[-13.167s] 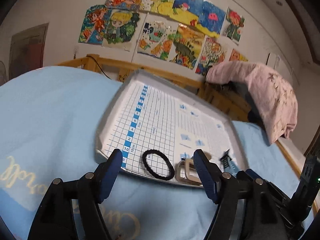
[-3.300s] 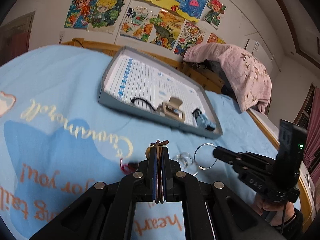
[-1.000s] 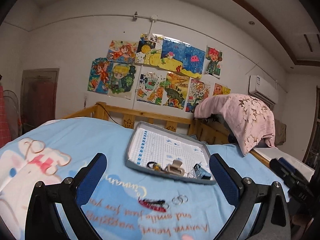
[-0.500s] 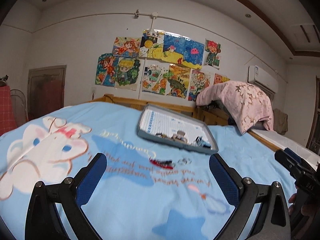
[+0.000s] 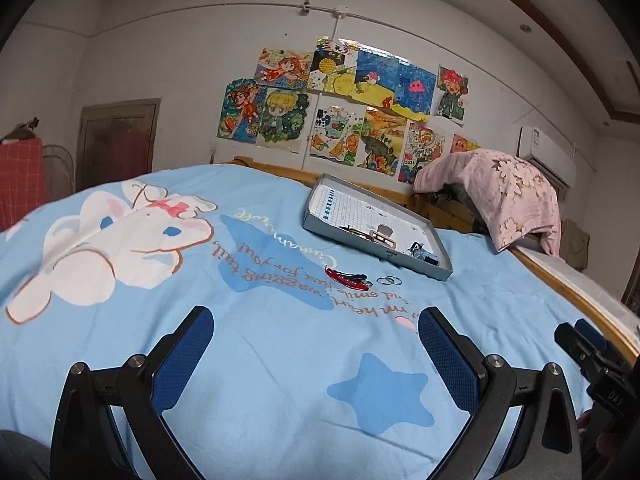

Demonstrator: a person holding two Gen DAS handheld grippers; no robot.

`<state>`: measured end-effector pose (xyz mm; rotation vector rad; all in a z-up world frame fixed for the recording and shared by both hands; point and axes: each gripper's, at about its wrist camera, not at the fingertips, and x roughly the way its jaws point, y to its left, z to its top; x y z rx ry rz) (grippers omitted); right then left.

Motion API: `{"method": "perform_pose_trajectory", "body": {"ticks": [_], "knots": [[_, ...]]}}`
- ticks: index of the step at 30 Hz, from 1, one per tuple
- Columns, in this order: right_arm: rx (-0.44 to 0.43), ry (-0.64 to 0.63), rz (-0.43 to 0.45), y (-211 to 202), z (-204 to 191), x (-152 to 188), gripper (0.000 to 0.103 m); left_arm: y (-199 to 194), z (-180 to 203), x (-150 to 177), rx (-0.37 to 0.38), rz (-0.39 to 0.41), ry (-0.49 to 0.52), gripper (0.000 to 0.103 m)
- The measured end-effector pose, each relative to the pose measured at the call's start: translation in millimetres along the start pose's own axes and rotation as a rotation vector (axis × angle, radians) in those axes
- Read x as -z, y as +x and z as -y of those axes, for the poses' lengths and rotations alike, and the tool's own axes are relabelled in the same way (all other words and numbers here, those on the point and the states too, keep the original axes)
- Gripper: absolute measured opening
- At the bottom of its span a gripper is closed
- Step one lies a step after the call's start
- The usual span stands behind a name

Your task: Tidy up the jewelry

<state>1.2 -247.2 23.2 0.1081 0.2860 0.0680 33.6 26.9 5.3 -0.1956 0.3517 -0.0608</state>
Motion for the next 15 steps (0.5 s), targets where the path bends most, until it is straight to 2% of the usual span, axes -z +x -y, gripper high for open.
{"method": "perform_pose_trajectory", "body": {"ticks": [6, 10, 13, 15], "knots": [[-0.024, -0.013, 0.005, 15.2, -1.7, -17.0, 0.102, 23.8, 7.3, -22.3, -0.03, -0.056, 0.078, 0.103], [-0.043, -0.055, 0.02, 39.6, -3.6, -46.4, 0.102, 48.7, 6.0, -47.1, -0.024, -0.074, 0.078, 0.103], [-0.051, -0.071, 0.053, 58.8, -4.4, -67.4, 0.102, 80.9, 3.9, -66.9, 0.0, -0.121, 0.066, 0.103], [-0.047, -0.085, 0.067, 79.8, -3.8, -79.9, 0.102, 97.9, 3.3, -73.7, -0.004, -0.124, 0.066, 0.103]]}}
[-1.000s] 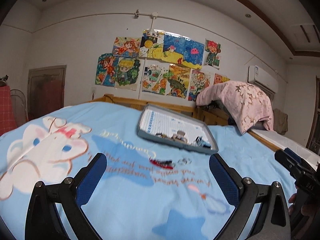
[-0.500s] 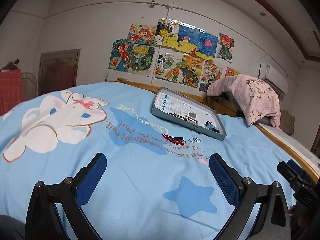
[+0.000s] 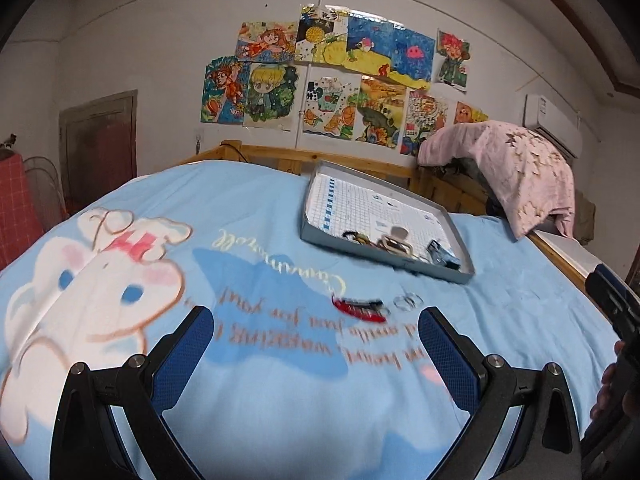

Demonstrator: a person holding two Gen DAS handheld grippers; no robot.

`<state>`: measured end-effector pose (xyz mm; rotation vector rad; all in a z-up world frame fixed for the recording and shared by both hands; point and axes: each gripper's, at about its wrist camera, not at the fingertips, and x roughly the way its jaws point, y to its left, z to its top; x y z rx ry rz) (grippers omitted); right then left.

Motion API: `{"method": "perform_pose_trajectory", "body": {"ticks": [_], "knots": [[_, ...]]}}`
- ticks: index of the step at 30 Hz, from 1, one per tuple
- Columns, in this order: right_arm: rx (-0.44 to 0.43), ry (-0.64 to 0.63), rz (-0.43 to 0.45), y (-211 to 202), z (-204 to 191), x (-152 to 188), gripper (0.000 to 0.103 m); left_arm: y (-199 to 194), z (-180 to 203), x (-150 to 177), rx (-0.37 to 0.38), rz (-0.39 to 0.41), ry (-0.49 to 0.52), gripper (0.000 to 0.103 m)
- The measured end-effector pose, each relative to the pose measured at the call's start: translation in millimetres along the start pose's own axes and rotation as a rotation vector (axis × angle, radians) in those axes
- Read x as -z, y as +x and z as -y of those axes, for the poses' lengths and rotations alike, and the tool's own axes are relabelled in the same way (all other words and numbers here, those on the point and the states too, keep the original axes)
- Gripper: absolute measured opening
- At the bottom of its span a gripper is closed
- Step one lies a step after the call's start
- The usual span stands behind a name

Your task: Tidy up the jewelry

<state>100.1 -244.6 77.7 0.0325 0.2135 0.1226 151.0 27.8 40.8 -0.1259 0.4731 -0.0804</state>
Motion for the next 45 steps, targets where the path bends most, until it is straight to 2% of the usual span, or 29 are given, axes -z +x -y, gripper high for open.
{"method": "perform_pose_trajectory", "body": {"ticks": [4, 7, 13, 16, 18, 19, 24, 26, 29, 36, 42, 45], "knots": [[0.014, 0.001, 0.037, 36.3, 5.6, -8.3, 0.102, 34.0, -2.0, -15.3, -0.009, 0.012, -0.006, 0.103], [-0.009, 0.004, 0.044, 67.4, 5.4, -7.1, 0.102, 58.6, -1.1, -23.1, -0.009, 0.022, -0.018, 0.103], [-0.072, 0.055, -0.052, 123.3, 12.8, 14.4, 0.101, 98.4, 3.8, -19.6, 0.025, 0.003, 0.008, 0.103], [-0.093, 0.066, -0.099, 141.8, 15.7, 27.7, 0.101, 114.1, 5.4, -11.0, 0.04, -0.031, 0.043, 0.096], [-0.098, 0.08, -0.124, 154.0, 17.9, 33.7, 0.1, 123.4, 5.3, -7.2, 0.062, -0.061, 0.04, 0.086], [-0.1, 0.084, -0.132, 159.1, 17.9, 36.8, 0.098, 129.0, 3.8, -5.3, 0.085, -0.081, 0.025, 0.083], [-0.128, 0.09, -0.174, 179.6, 13.9, 48.1, 0.078, 147.4, -4.4, 4.4, 0.168, -0.145, -0.032, 0.054], [-0.141, 0.08, -0.194, 185.7, 11.2, 52.2, 0.066, 156.2, -7.0, 9.9, 0.197, -0.176, -0.053, 0.046], [-0.166, 0.06, -0.236, 195.3, 5.5, 59.0, 0.055, 166.9, -11.8, 17.4, 0.228, -0.213, -0.083, 0.04], [-0.201, 0.04, -0.3, 206.1, -0.8, 70.2, 0.054, 184.6, -7.6, 28.8, 0.266, -0.281, -0.074, 0.038], [-0.219, 0.03, -0.383, 222.7, -5.5, 79.9, 0.053, 194.9, 1.2, 33.5, 0.258, -0.325, -0.035, 0.038], [-0.232, 0.018, -0.424, 229.2, -11.0, 83.2, 0.045, 195.6, 3.8, 34.1, 0.252, -0.332, -0.021, 0.035]]}}
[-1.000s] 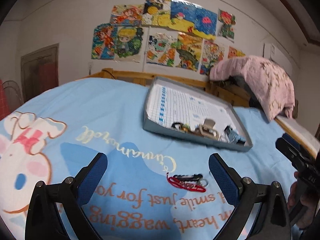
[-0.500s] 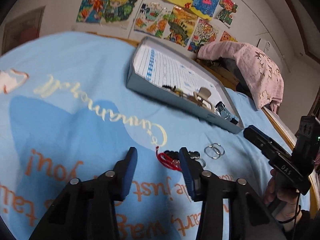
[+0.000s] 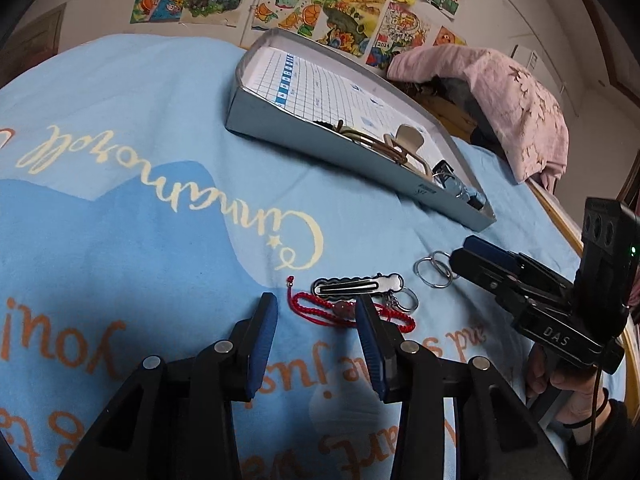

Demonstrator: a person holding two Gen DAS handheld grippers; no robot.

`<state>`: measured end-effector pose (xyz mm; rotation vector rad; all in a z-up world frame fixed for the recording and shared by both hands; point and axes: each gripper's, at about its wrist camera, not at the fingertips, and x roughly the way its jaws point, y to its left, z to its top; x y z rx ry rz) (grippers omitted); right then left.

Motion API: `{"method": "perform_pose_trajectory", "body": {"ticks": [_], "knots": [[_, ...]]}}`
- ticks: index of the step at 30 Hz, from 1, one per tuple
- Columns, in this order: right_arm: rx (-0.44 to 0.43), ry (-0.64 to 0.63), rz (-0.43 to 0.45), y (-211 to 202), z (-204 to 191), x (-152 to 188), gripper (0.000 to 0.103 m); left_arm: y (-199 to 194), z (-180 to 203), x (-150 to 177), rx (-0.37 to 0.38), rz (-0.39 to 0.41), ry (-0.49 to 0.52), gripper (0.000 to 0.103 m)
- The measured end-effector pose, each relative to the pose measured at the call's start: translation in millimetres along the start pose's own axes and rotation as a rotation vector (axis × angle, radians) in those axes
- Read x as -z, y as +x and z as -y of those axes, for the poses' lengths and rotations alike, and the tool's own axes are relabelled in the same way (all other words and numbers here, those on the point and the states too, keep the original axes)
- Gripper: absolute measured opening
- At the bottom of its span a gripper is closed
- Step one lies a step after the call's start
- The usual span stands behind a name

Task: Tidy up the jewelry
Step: 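Move the left tool to the red-string keychain while the right tool approaches the two small silver rings, then grasp the red-string keychain with the left tool while the right tool grasps the small silver rings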

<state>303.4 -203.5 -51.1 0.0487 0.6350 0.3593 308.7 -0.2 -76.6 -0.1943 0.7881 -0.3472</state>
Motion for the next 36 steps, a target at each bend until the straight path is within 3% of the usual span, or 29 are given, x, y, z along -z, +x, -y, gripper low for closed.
{"method": "perform_pose_trajectory", "body": {"ticks": [2, 11, 13, 17, 18, 23, 36], "knots": [[-0.004, -0.01, -0.021, 3.8, -2.8, 0.5, 0.044, 1.2, 0.7, -0.1, -0.009, -0.007, 0.002, 0.029], [0.004, -0.038, -0.082, 14.0, -11.3, 1.3, 0.04, 8.0, 3.7, -0.9, -0.041, -0.03, 0.013, 0.026], [0.0, -0.041, -0.085, 13.9, -12.8, 1.1, 0.03, 8.7, 4.6, -1.1, -0.05, -0.03, 0.015, 0.021], [-0.006, -0.05, -0.087, 14.5, -14.8, 1.6, 0.021, 8.4, 5.3, 0.2, -0.051, -0.031, 0.022, 0.014], [-0.006, -0.052, -0.088, 14.5, -15.7, 2.0, 0.019, 8.4, 5.9, 0.5, -0.052, -0.031, 0.025, 0.008], [-0.006, -0.053, -0.08, 13.8, -15.8, 2.6, 0.006, 9.3, 6.1, 1.5, -0.037, -0.04, 0.029, 0.004], [-0.016, -0.045, -0.032, 5.3, -12.4, 2.6, 0.004, -15.8, 8.6, -0.3, -0.001, 0.057, 0.023, 0.002]]}}
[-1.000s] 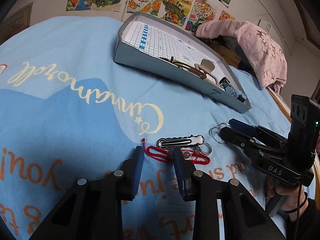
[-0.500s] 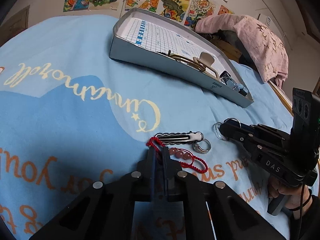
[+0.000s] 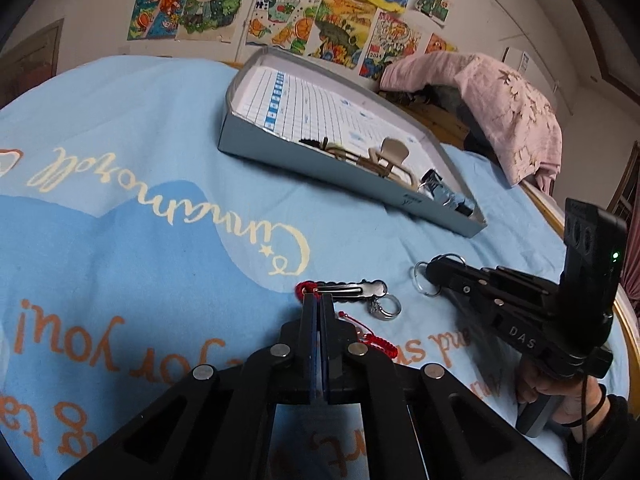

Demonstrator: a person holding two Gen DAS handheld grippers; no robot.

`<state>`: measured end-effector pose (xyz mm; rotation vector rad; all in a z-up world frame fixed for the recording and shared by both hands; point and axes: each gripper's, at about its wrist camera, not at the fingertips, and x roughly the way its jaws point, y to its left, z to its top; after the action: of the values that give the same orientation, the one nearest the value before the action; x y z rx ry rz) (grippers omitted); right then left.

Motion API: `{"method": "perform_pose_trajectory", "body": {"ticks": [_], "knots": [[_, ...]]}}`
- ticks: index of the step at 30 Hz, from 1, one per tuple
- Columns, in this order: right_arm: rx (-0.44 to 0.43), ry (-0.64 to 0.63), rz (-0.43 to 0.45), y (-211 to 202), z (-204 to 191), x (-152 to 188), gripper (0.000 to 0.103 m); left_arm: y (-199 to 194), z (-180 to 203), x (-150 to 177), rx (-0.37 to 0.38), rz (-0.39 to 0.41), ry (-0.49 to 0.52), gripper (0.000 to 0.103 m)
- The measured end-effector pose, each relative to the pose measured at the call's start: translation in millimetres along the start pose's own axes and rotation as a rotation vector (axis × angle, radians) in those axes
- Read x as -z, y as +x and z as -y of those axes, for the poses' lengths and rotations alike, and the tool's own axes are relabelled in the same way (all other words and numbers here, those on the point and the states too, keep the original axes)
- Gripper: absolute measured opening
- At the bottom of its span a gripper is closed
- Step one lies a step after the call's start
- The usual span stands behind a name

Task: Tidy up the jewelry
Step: 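Grasp the red-string keychain with the left tool while the right tool grasps the small silver rings, then carry the red-string keychain into the tray with the left tool while the right tool places the rings there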

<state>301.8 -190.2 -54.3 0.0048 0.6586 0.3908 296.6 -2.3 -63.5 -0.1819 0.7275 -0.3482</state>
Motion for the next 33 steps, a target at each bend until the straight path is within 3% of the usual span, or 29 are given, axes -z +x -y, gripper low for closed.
{"method": "perform_pose_trajectory", "body": {"ticks": [4, 11, 13, 18, 20, 23, 27, 33], "knots": [[-0.004, 0.006, 0.0, -0.3, 2.0, -0.1, 0.004, 4.2, -4.2, 0.1, 0.035, -0.04, -0.027, 0.002], [-0.005, 0.01, 0.001, -1.0, 3.2, 0.1, 0.004, 10.4, -7.5, 3.3, 0.0, -0.069, -0.054, 0.004], [-0.005, 0.011, 0.0, -1.0, 3.2, -0.1, 0.004, 13.0, -7.1, 3.5, 0.0, -0.082, -0.052, 0.007], [-0.005, 0.011, 0.0, -1.0, 4.0, 0.0, 0.004, 15.3, 3.8, 4.1, -0.004, -0.086, 0.001, 0.032], [-0.004, 0.013, 0.0, -0.8, 4.2, -0.1, 0.004, 15.9, 7.9, 4.5, -0.018, -0.086, 0.024, 0.033], [-0.004, 0.024, 0.0, -0.6, 6.7, -0.1, 0.004, 18.5, 7.2, 4.2, -0.035, -0.096, 0.026, 0.033], [-0.003, 0.031, -0.009, 0.9, 7.8, 0.5, 0.004, 18.9, -0.3, 4.2, -0.05, -0.097, -0.008, 0.006], [-0.013, 0.021, 0.016, -5.3, 5.8, -1.1, 0.004, 14.0, -4.7, 4.5, -0.024, -0.071, -0.036, 0.002]]}}
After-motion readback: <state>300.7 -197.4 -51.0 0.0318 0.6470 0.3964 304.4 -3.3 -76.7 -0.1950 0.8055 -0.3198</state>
